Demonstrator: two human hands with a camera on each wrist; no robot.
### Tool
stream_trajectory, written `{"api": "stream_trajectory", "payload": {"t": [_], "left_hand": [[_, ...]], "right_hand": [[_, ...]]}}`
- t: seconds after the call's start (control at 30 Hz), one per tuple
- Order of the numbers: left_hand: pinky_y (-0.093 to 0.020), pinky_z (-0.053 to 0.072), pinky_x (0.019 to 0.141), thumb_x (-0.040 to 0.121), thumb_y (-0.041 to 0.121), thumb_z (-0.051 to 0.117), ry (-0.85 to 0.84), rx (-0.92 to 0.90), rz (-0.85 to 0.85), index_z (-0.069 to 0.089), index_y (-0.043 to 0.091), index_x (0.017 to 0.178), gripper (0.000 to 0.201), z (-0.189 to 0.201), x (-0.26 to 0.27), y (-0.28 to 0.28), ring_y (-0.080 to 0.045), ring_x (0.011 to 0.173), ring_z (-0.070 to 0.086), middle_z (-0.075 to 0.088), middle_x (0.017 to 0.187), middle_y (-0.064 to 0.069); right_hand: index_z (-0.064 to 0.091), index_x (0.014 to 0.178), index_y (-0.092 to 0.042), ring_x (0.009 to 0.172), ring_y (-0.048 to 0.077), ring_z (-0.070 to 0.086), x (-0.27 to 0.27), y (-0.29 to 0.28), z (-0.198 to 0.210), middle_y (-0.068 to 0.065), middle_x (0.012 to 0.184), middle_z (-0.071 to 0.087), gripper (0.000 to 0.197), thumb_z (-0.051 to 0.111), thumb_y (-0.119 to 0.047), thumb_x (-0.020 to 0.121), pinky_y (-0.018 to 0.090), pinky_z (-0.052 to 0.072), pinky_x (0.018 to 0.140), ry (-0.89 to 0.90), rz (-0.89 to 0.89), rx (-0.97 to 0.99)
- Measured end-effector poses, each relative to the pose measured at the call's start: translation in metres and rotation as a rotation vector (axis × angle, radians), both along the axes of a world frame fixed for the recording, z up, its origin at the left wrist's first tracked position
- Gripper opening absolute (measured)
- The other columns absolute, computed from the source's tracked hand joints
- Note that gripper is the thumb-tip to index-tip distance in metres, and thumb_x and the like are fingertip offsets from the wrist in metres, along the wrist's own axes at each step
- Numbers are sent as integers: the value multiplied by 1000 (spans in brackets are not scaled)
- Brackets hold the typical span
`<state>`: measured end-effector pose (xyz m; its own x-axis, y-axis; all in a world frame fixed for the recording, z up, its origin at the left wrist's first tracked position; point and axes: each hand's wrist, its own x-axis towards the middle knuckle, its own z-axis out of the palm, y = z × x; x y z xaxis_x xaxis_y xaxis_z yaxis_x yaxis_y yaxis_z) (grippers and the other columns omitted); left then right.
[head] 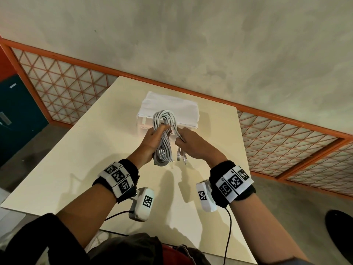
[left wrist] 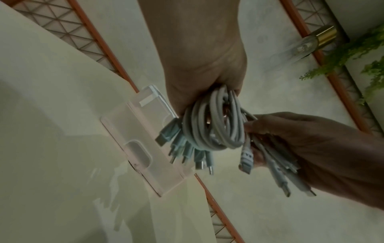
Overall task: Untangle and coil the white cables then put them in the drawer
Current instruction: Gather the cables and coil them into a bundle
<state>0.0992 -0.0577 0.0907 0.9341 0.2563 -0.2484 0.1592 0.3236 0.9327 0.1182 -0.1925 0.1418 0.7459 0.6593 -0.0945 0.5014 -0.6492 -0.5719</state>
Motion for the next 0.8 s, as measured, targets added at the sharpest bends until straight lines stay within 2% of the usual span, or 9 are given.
{"api": "stream_trajectory", "payload": {"t": [0.1, 0.13, 0.17, 0.23, 0.37, 0.5, 0.63, 0.7, 0.8], "left_hand": [[-28, 43, 70, 91, 27, 52, -7, -14, -19, 64, 15, 81, 20, 2, 1, -1, -15, 72, 57, 60, 75, -4], [-28, 46, 69, 92, 28, 51, -5, -43, -33, 65, 14, 86, 21, 3, 1, -2, -16, 72, 59, 62, 76, -4], [-29, 49, 70, 92, 29, 50, -2, -78, -57, 66, 11, 93, 24, 5, 1, -3, -19, 75, 62, 65, 81, -6], [-34, 50, 78, 92, 34, 49, 2, -146, -119, 64, 9, 105, 32, 6, 2, -3, -25, 84, 63, 66, 94, -12], [-40, 48, 86, 93, 37, 44, -2, -196, -187, 61, 6, 112, 40, 10, 2, -4, -27, 90, 61, 62, 101, -16], [-28, 53, 67, 95, 36, 41, -28, -129, -209, 61, 5, 105, 38, 12, 1, -8, -23, 76, 63, 64, 91, -15], [-28, 52, 70, 96, 31, 40, -52, 3, -207, 62, 10, 96, 31, 11, 1, -12, -21, 76, 63, 64, 89, -15], [-31, 52, 75, 97, 29, 41, -107, 62, -213, 61, 12, 103, 27, 9, 0, -13, -19, 82, 65, 66, 93, -13], [-24, 53, 67, 99, 25, 42, -163, 12, -225, 55, 12, 108, 20, 10, -3, -13, -10, 76, 67, 66, 87, -5]], "right_hand": [[44, 93, -36, 68, 19, 46, 1, 2, -4, 3, 78, 39, 31, 40, -5, 97, 18, 30, 59, -58, 34, -22], [51, 111, -21, 78, 23, 45, 1, 3, -8, 9, 88, 45, 23, 39, -7, 98, 21, 30, 67, -94, 30, -50], [46, 127, -7, 90, 28, 44, 2, 5, -12, 16, 100, 48, 29, 38, -10, 99, 25, 31, 79, -154, 23, -87], [39, 136, -1, 104, 32, 40, 4, 6, -20, 19, 114, 45, 40, 35, -18, 101, 36, 32, 96, -264, -28, -188], [57, 112, 4, 84, 23, 39, 3, 8, -18, 12, 90, 43, 32, 38, -18, 98, 26, 27, 74, -299, -86, 22], [60, 78, 8, 69, 28, 45, 5, 6, -12, 8, 61, 46, 16, 51, 1, 89, 30, 26, 61, -184, -150, 113], [63, 89, 3, 77, 32, 59, 9, 1, -8, 22, 85, 67, 21, 44, -4, 91, 42, 48, 74, 70, -149, 102], [65, 97, 0, 90, 30, 63, 7, -1, -4, 17, 97, 69, 25, 41, -9, 95, 41, 49, 82, 146, -174, 120], [65, 99, 2, 92, 26, 63, 5, -1, 5, 16, 103, 69, 29, 40, -12, 96, 37, 47, 84, 241, -189, 160]]}}
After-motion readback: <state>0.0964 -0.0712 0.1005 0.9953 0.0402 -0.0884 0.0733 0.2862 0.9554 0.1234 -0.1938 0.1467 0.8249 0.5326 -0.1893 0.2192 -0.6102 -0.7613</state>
